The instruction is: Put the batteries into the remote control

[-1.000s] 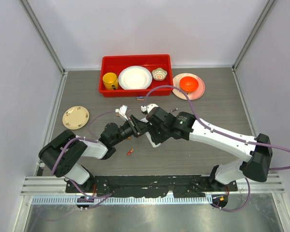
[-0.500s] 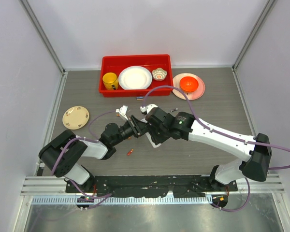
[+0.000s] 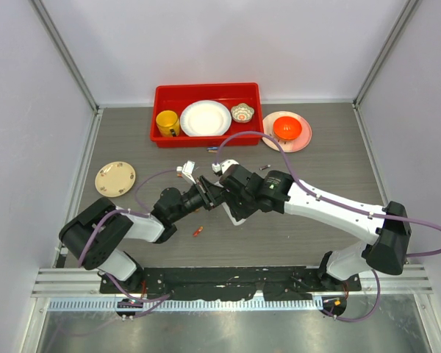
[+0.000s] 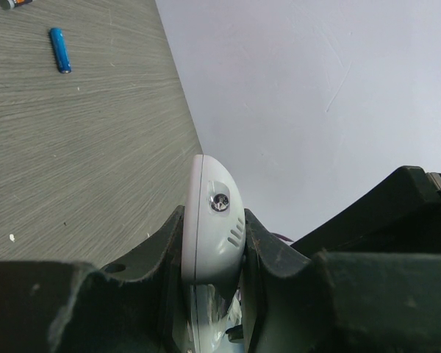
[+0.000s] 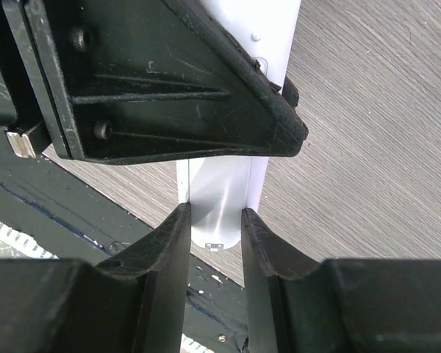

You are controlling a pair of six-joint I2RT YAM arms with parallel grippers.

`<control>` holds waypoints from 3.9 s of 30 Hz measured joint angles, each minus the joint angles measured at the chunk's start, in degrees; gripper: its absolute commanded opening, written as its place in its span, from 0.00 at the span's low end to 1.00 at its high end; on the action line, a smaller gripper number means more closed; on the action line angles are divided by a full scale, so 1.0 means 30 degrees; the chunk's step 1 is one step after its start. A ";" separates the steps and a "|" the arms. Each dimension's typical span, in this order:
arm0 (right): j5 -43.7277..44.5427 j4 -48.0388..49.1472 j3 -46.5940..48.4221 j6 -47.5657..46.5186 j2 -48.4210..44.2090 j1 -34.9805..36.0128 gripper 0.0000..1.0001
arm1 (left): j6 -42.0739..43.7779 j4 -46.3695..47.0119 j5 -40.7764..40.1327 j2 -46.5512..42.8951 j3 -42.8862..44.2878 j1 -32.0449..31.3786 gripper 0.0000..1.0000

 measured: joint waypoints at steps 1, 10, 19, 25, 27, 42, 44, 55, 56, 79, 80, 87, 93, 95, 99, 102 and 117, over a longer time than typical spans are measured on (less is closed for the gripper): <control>0.0007 -0.0007 0.0000 -0.0007 0.0000 0.0000 0.01 | 0.0000 0.0000 -0.0007 0.0000 0.0000 -0.0015 0.00; 0.0168 -0.0189 0.0000 -0.0007 0.0000 0.0058 0.20 | -0.0240 0.0015 -0.0087 0.0219 0.0073 -0.0160 0.00; 0.0321 -0.0284 -0.0007 0.0000 0.0000 0.0058 0.36 | -0.0627 0.0284 -0.0146 0.0612 0.0131 -0.0211 0.00; 0.0546 -0.0211 -0.0044 0.0058 0.0000 0.0051 0.47 | -0.0787 0.0291 -0.0058 0.0670 0.0153 -0.0262 0.00; 0.0627 -0.0044 -0.0051 0.0080 -0.0036 -0.0015 0.49 | -0.0794 0.0284 0.0029 0.0714 0.0153 -0.0415 0.00; 0.0539 0.0357 -0.0226 0.0364 -0.0583 -0.0131 0.68 | -0.0852 0.0488 0.0430 0.0750 0.0153 -0.0583 0.00; 0.0233 0.0627 -0.0226 0.0488 -0.0889 -0.0153 0.70 | -0.0860 0.0605 0.0510 0.0758 0.0160 -0.0612 0.00; -0.1231 0.3096 -0.1647 0.1617 -0.4524 -0.0656 0.74 | -0.1275 0.0911 0.0721 0.1297 0.0284 -0.0481 0.00; -0.1617 0.3606 -0.2361 0.1909 -0.5370 -0.1049 0.73 | -0.1443 0.0933 0.0882 0.1297 0.0284 -0.0342 0.00; -1.2262 1.5344 -1.2684 0.8029 -0.9551 -0.6615 0.74 | -0.4226 0.1137 0.4750 0.0634 0.0495 0.1217 0.00; -1.2582 1.5759 -1.2845 0.8160 -0.9551 -0.6674 0.73 | -0.4277 0.1144 0.4801 0.0554 0.0561 0.1217 0.00; -1.3996 1.7843 -1.3843 0.9129 -0.9253 -0.6732 0.70 | -0.4357 0.1180 0.4889 0.0350 0.0831 0.1217 0.00; -1.4557 1.8790 -1.4498 0.9748 -0.9100 -0.6798 0.66 | -0.4357 0.1180 0.4925 -0.0022 0.0867 0.1217 0.00; -1.4702 1.9074 -1.4571 0.9916 -0.9027 -0.6863 0.65 | -0.4364 0.1195 0.4940 -0.0160 0.0867 0.1217 0.00; -1.4928 1.9810 -1.4753 1.0251 -0.8830 -0.6943 0.61 | -0.4364 0.1209 0.4954 -0.0306 0.0867 0.1217 0.00; -1.5030 2.0261 -1.4848 1.0462 -0.8582 -0.6943 0.60 | -0.4364 0.1209 0.4962 -0.0342 0.0867 0.1217 0.00; -1.5599 2.2906 -1.5438 1.1672 -0.7475 -0.6943 0.44 | -0.4284 0.1100 0.5013 -0.0510 0.0867 0.1224 0.00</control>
